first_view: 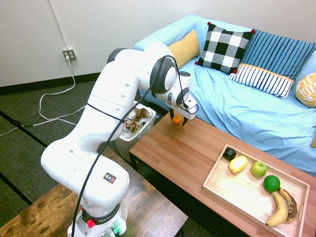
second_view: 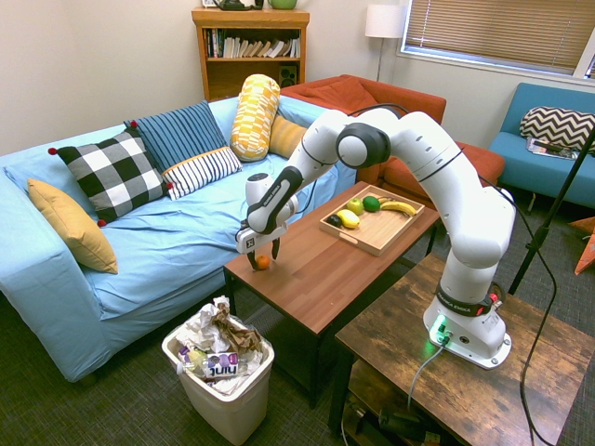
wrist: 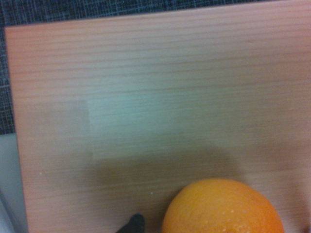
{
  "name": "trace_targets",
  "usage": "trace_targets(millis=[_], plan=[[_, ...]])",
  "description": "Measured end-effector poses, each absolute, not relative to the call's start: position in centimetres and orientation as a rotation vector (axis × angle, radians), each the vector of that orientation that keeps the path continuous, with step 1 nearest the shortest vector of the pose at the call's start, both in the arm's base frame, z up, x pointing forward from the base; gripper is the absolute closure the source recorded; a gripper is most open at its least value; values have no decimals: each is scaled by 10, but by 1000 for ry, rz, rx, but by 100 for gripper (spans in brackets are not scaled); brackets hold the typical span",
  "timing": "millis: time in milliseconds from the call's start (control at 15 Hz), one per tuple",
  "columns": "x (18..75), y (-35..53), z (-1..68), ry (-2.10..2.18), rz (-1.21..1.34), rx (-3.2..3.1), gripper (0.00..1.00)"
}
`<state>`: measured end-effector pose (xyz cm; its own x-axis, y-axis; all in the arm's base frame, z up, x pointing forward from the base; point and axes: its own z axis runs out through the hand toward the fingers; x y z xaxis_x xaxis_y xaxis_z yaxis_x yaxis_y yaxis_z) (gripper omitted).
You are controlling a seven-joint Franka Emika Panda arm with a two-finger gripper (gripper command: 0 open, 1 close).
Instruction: Put the tangerine in the tray
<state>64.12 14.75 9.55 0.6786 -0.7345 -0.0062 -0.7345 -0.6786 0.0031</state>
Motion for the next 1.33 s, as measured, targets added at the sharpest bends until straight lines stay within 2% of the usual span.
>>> trace_targets(millis=[800,1067,1333], plan=[[643,148,104,-1273,-6,2862,100],[665,87,186,-1359,123,2793,100],[661,-48,267,-1604,253,2646,100]])
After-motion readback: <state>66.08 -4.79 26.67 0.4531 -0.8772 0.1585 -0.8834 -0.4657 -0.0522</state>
